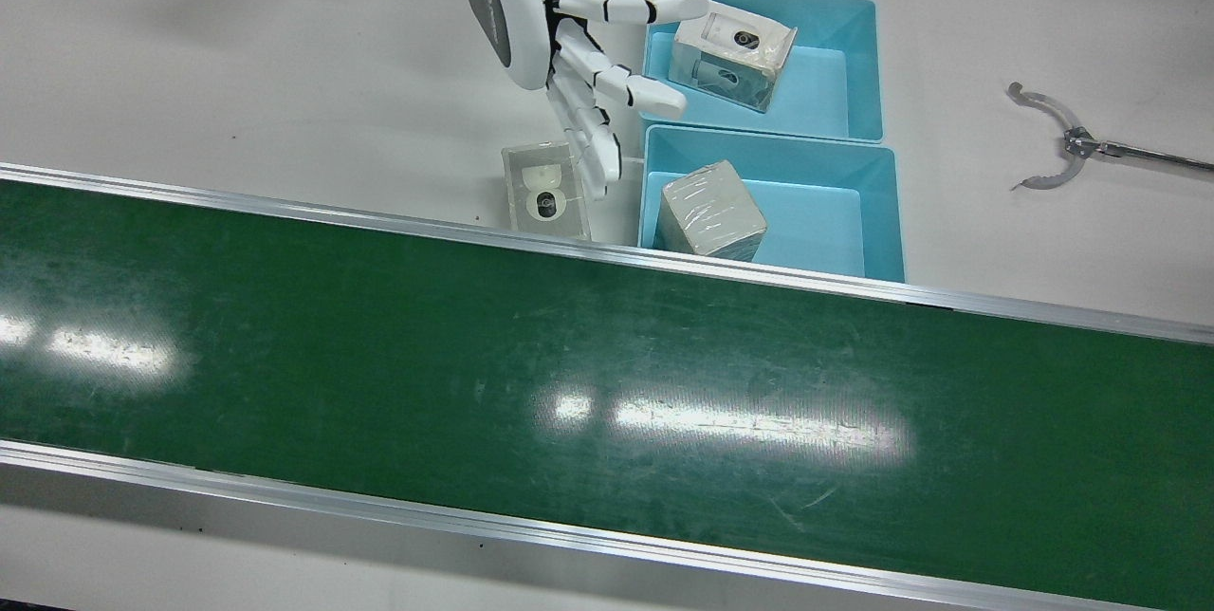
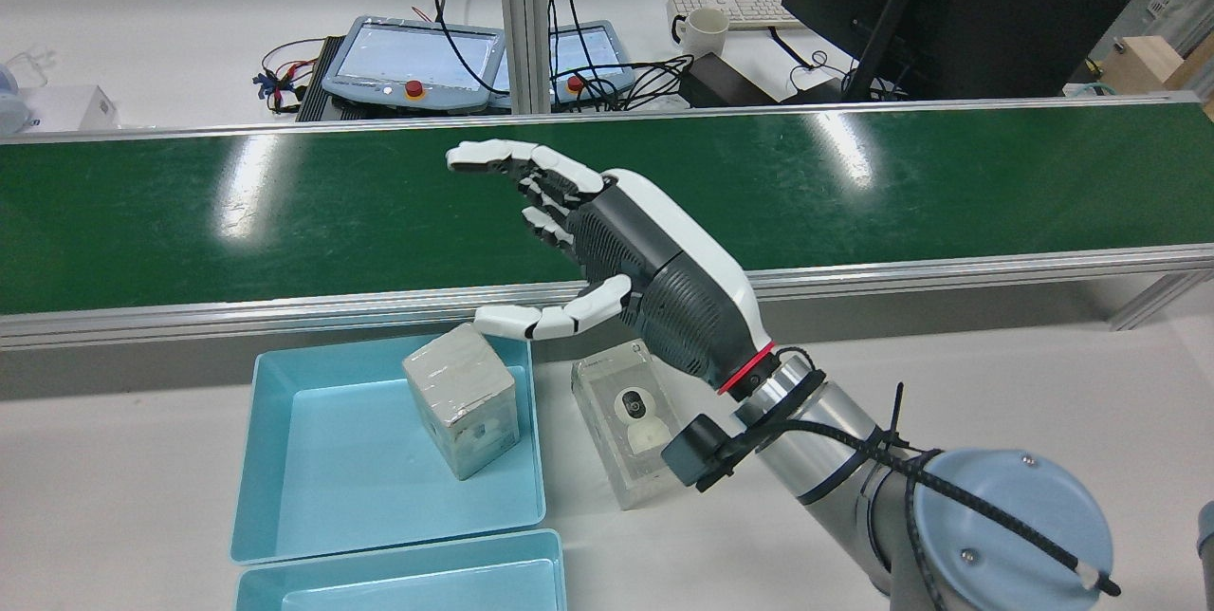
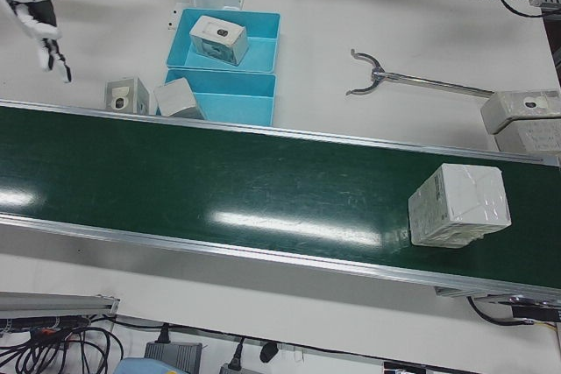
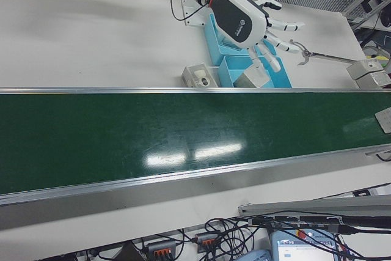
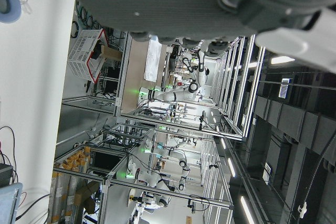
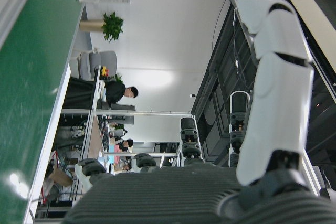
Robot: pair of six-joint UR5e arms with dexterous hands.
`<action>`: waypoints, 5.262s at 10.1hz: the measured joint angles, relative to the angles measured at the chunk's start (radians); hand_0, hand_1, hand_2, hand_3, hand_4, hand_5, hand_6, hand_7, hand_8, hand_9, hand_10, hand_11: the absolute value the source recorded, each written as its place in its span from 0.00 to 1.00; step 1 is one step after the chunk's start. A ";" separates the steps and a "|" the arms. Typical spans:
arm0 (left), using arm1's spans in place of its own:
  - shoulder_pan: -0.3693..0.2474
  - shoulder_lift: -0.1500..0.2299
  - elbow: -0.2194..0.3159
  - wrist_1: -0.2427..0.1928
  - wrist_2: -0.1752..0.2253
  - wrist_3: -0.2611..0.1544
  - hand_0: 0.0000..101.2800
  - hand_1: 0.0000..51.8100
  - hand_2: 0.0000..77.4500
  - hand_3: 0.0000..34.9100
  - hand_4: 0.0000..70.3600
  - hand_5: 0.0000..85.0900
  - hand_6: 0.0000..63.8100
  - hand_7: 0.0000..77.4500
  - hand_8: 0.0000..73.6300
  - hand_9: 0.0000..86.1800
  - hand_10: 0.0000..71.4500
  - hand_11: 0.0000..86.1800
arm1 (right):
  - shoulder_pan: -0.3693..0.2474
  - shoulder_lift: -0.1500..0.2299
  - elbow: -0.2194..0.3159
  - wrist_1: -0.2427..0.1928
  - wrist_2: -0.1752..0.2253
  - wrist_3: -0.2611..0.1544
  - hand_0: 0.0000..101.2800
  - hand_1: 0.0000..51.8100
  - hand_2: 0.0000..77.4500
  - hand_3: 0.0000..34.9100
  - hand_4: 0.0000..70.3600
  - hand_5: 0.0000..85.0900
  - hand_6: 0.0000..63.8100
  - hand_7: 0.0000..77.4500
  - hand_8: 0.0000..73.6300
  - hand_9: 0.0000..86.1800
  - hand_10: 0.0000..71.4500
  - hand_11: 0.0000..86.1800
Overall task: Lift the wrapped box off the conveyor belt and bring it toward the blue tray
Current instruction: 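Raise the right hand up over the conveyor belt, fingers open, then hold the open right hand above the belt as the wrapped box approaches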
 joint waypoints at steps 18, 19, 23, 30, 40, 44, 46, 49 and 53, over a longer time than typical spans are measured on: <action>0.000 0.000 0.000 0.000 0.000 0.000 0.00 0.00 0.01 0.00 0.01 0.01 0.00 0.01 0.01 0.01 0.00 0.00 | 0.359 0.018 -0.545 0.381 -0.248 0.255 0.33 0.11 0.12 0.86 0.05 0.18 0.00 0.21 0.01 0.03 0.01 0.01; 0.000 0.000 0.000 0.000 0.000 0.000 0.00 0.00 0.01 0.00 0.01 0.01 0.00 0.01 0.01 0.01 0.00 0.00 | 0.360 0.017 -0.548 0.382 -0.249 0.264 0.33 0.11 0.12 0.86 0.05 0.20 0.00 0.21 0.01 0.03 0.02 0.01; 0.000 0.000 0.000 0.000 0.000 0.000 0.00 0.00 0.01 0.00 0.01 0.01 0.00 0.01 0.01 0.00 0.01 0.00 | 0.364 0.044 -0.528 0.226 -0.252 0.301 0.43 0.20 0.19 0.86 0.19 0.26 0.00 0.27 0.00 0.04 0.00 0.01; 0.000 0.000 0.000 0.000 0.000 0.000 0.00 0.00 0.01 0.00 0.01 0.01 0.00 0.01 0.01 0.01 0.01 0.00 | 0.484 0.065 -0.533 0.124 -0.508 0.317 0.39 0.15 0.16 0.86 0.16 0.29 0.00 0.23 0.01 0.03 0.00 0.01; 0.000 0.000 0.000 0.000 0.000 0.000 0.00 0.00 0.01 0.00 0.01 0.01 0.00 0.01 0.01 0.00 0.01 0.00 | 0.542 0.006 -0.428 0.116 -0.493 0.219 0.39 0.18 0.19 0.86 0.03 0.22 0.00 0.23 0.01 0.03 0.00 0.01; 0.000 0.000 0.000 0.000 0.000 0.000 0.00 0.00 0.01 0.00 0.01 0.01 0.00 0.01 0.01 0.00 0.01 0.00 | 0.525 -0.005 -0.434 0.119 -0.480 0.144 0.38 0.18 0.18 0.86 0.01 0.23 0.00 0.23 0.01 0.03 0.00 0.01; 0.000 0.000 0.000 0.000 0.000 0.000 0.00 0.00 0.01 0.00 0.01 0.01 0.00 0.01 0.01 0.01 0.01 0.00 | 0.541 -0.029 -0.407 0.118 -0.476 0.149 0.38 0.18 0.18 0.86 0.01 0.23 0.00 0.23 0.01 0.03 0.00 0.01; 0.000 0.000 0.000 0.000 0.000 0.000 0.00 0.00 0.01 0.00 0.00 0.01 0.00 0.01 0.00 0.01 0.00 0.00 | 0.525 -0.038 -0.391 0.119 -0.475 0.179 0.39 0.17 0.18 0.86 0.05 0.25 0.00 0.25 0.01 0.03 0.00 0.01; 0.000 0.000 0.000 0.000 0.000 0.000 0.00 0.00 0.01 0.00 0.01 0.01 0.00 0.01 0.01 0.00 0.00 0.00 | 0.516 -0.039 -0.379 0.118 -0.473 0.198 0.39 0.19 0.20 0.86 0.08 0.26 0.00 0.26 0.01 0.03 0.00 0.01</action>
